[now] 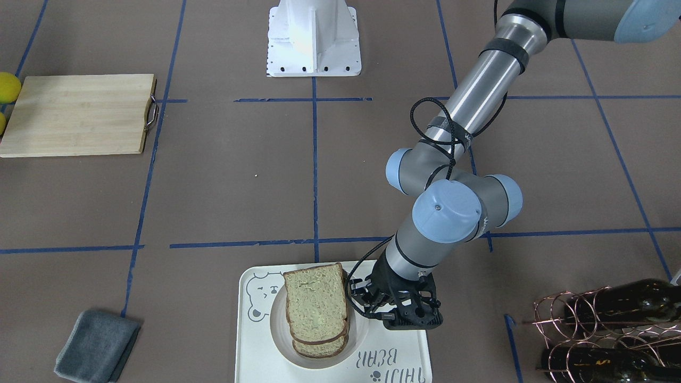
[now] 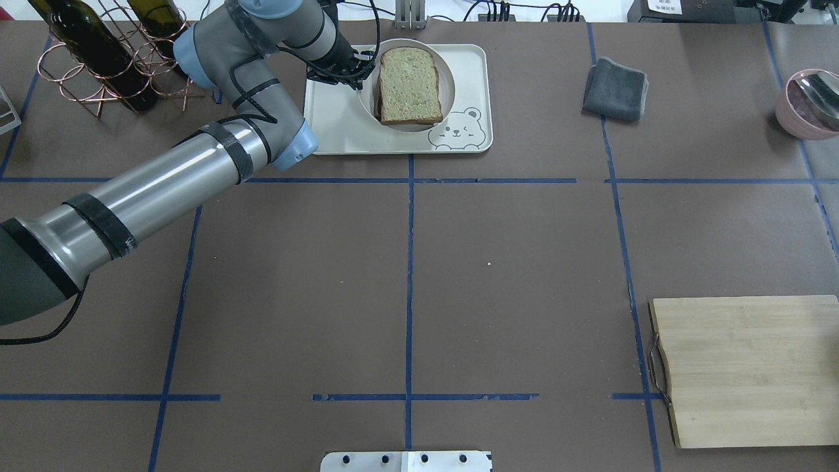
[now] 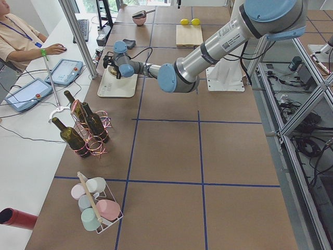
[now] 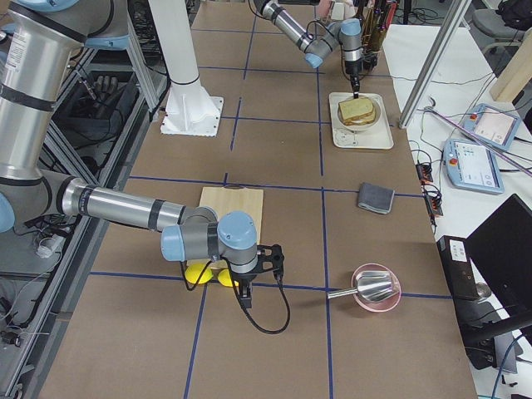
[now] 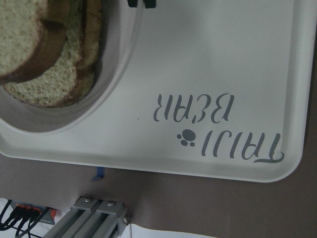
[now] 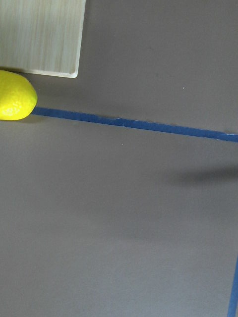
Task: Make sandwich and place on tray
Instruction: 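Lower the plate onto the tray and open the left gripper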
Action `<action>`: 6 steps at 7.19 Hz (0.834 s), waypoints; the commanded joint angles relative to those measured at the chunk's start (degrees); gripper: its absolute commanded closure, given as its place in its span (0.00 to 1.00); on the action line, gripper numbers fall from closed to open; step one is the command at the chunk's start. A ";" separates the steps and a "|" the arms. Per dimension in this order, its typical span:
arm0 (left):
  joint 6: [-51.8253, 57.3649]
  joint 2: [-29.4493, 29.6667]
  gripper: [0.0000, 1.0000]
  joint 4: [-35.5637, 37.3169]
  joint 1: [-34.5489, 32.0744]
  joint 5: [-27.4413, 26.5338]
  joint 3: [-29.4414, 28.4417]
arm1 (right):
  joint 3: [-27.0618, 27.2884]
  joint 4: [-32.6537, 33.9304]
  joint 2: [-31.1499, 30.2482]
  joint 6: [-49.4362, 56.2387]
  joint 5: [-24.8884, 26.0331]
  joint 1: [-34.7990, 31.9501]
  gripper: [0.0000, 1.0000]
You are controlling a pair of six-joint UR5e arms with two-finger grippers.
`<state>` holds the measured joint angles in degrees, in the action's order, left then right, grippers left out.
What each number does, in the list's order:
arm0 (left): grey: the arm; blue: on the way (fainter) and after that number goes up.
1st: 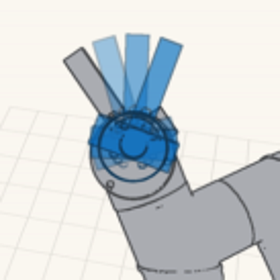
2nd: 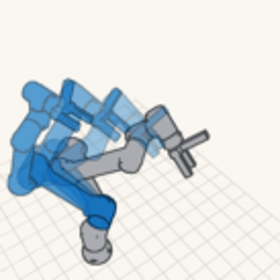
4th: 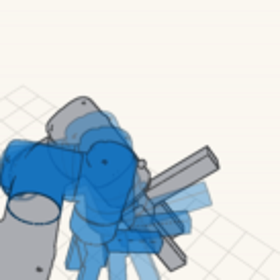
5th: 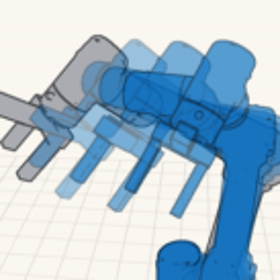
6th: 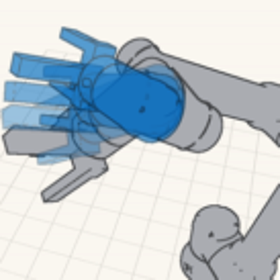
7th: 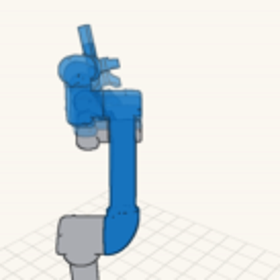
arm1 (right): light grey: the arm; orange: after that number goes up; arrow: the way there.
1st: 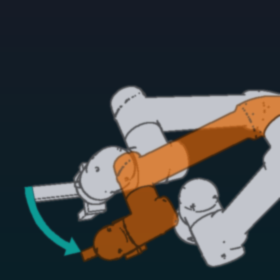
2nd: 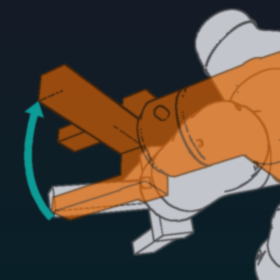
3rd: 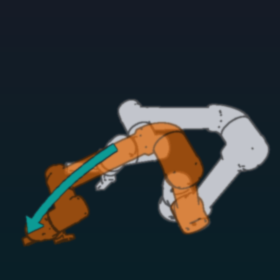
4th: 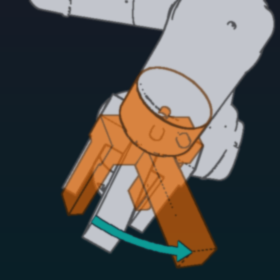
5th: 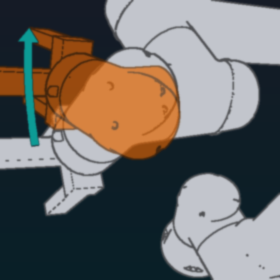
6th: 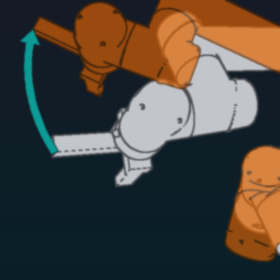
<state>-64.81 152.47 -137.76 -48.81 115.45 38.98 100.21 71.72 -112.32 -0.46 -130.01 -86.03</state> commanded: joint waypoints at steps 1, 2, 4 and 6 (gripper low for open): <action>0.39 -0.16 0.01 -2.86 0.82 -1.28 0.04 | -0.11 -1.58 -1.15 -0.07 -0.07 -0.02 0.00; 0.83 -0.59 0.00 -2.77 0.91 -1.98 0.83 | -0.11 -1.58 -1.15 -0.07 -0.07 -0.02 0.00; 3.28 -7.07 0.00 -1.20 0.65 -1.64 11.67 | -0.11 -1.58 -1.15 -0.07 -0.07 -0.02 0.00; 7.22 -17.15 0.00 15.24 0.56 -0.59 33.23 | -0.11 -1.58 -1.15 -0.07 -0.07 -0.02 0.00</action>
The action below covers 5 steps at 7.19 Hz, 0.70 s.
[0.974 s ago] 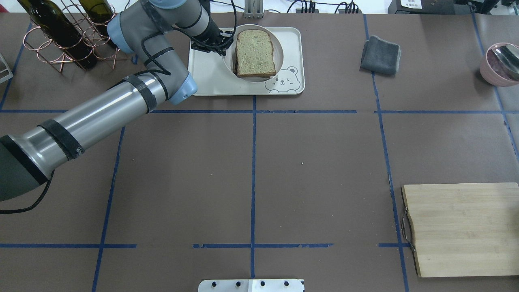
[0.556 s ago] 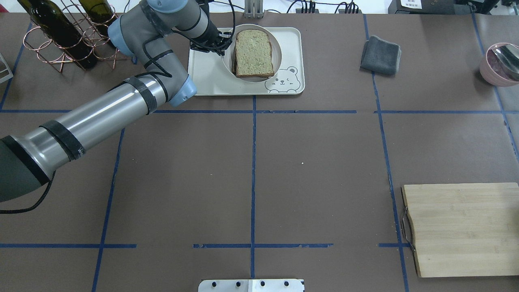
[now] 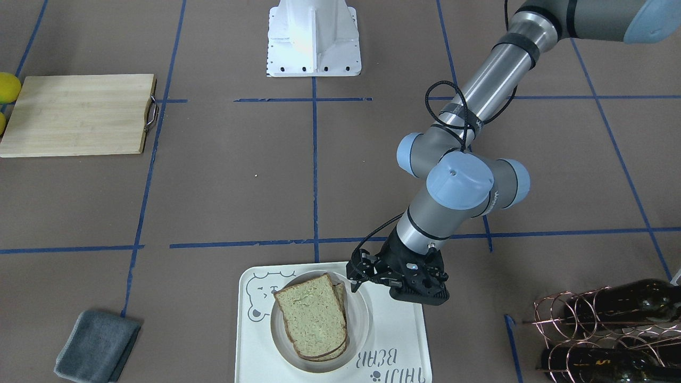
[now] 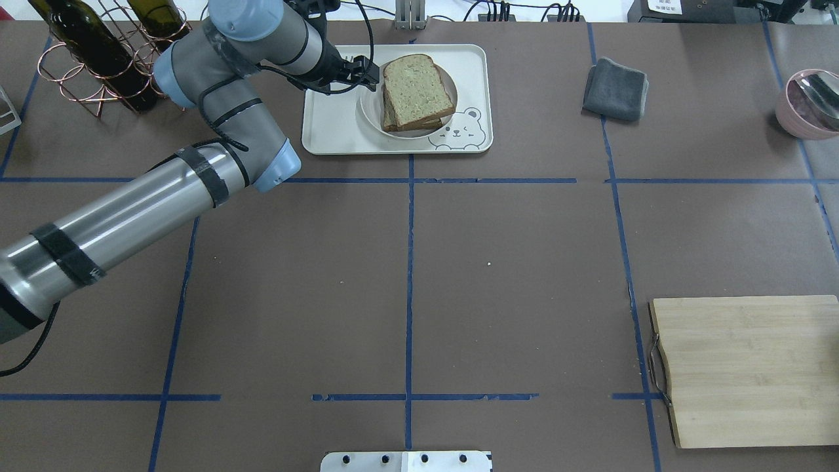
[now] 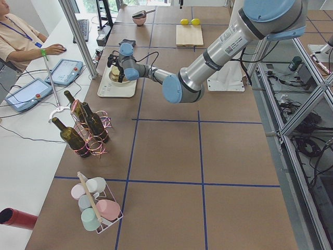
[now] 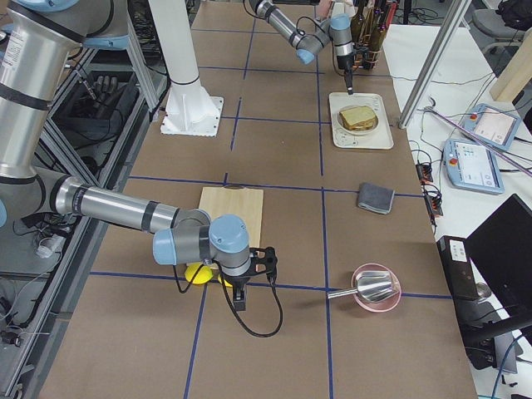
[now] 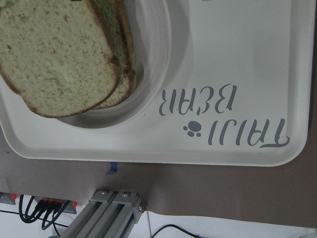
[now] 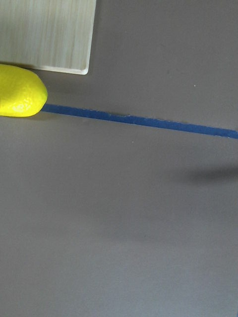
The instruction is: Make sandwich and place on tray
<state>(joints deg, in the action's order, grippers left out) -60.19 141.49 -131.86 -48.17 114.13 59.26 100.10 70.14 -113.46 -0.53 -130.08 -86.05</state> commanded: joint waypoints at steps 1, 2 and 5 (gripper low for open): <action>6.10 -12.75 0.00 17.43 -0.26 4.05 25.69 | 0.00 0.00 0.00 0.00 0.00 0.00 0.00; 9.45 -19.95 0.00 25.34 -0.43 4.51 38.95 | 0.00 0.00 0.00 0.00 0.00 0.00 0.00; 24.73 -36.58 0.00 32.28 -8.91 4.61 54.54 | -0.08 0.08 0.61 -0.09 0.09 0.09 0.00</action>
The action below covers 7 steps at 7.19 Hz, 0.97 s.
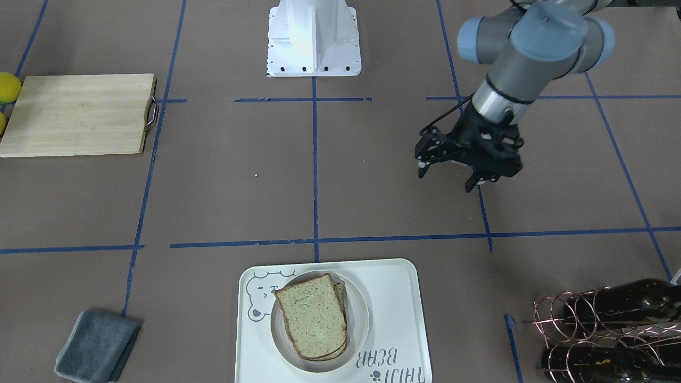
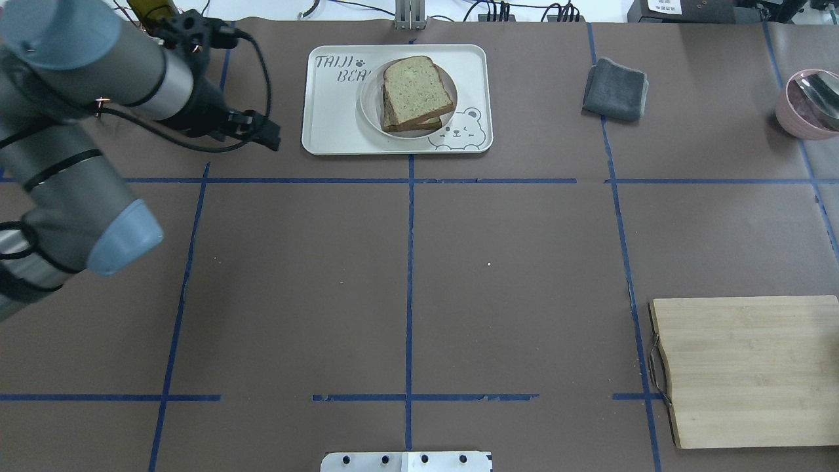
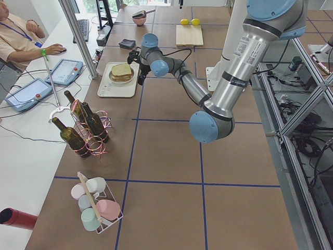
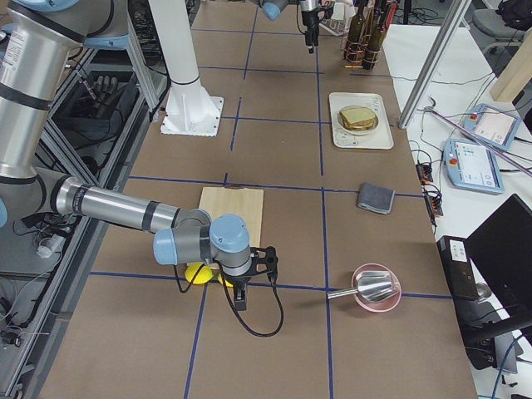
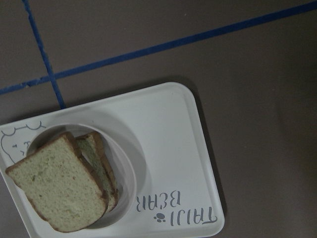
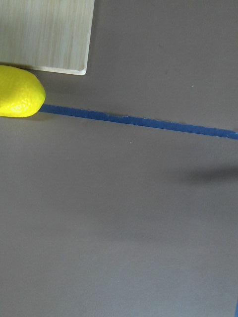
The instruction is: Make sandwich and place on tray
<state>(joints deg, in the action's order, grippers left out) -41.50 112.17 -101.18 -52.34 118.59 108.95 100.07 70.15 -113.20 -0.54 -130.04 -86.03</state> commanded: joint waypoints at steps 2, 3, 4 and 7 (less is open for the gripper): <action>22.17 -17.37 0.00 1.87 -17.20 6.25 0.34 | 0.04 -0.02 0.53 -0.07 0.05 -0.01 0.00; 34.52 -18.90 0.00 2.65 -24.23 11.70 -5.36 | 0.73 0.33 1.31 0.02 0.05 -0.19 0.00; 42.30 -19.96 0.00 6.31 -27.96 12.19 -8.11 | 1.00 1.73 2.36 0.02 -0.47 -0.28 0.00; 54.71 -23.46 0.00 17.86 -35.53 12.37 -8.31 | 11.89 19.92 3.08 0.10 -0.04 -0.28 0.00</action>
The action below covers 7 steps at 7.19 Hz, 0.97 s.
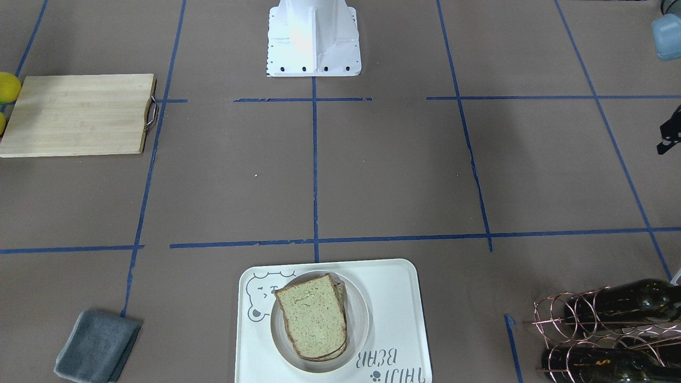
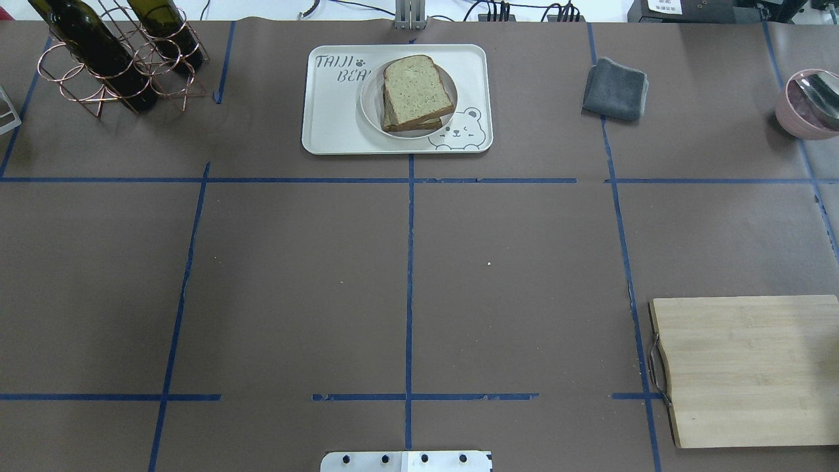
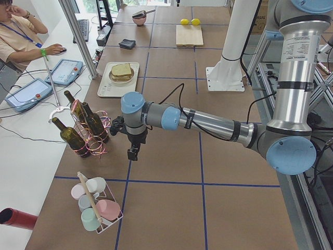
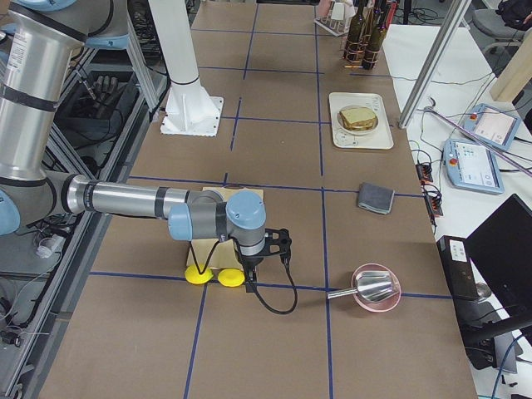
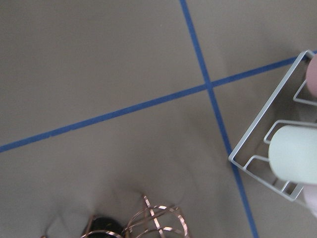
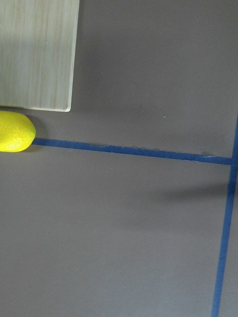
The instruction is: Make sandwich and place on tray
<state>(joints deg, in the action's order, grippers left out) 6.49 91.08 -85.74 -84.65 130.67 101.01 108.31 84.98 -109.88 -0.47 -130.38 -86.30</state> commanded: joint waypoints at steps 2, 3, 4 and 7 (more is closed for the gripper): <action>6.79 -5.29 0.00 2.51 -4.20 -0.06 -1.42 | 3.23 4.67 -0.86 -0.05 0.12 -0.01 0.00; 6.87 -5.39 0.00 3.29 -5.42 0.11 -1.87 | 3.14 4.67 -0.77 -0.05 0.04 0.08 0.00; 7.13 -6.26 0.00 3.13 -5.61 0.38 -1.78 | 3.14 4.58 -0.77 -0.05 0.03 0.08 0.00; 7.22 -7.15 0.00 2.95 -5.70 0.11 0.85 | 3.14 4.58 -0.34 -0.23 0.03 0.08 0.00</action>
<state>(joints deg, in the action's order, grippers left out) 13.55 83.88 -82.68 -90.30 130.88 100.98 111.45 89.56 -110.39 -0.63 -130.34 -86.22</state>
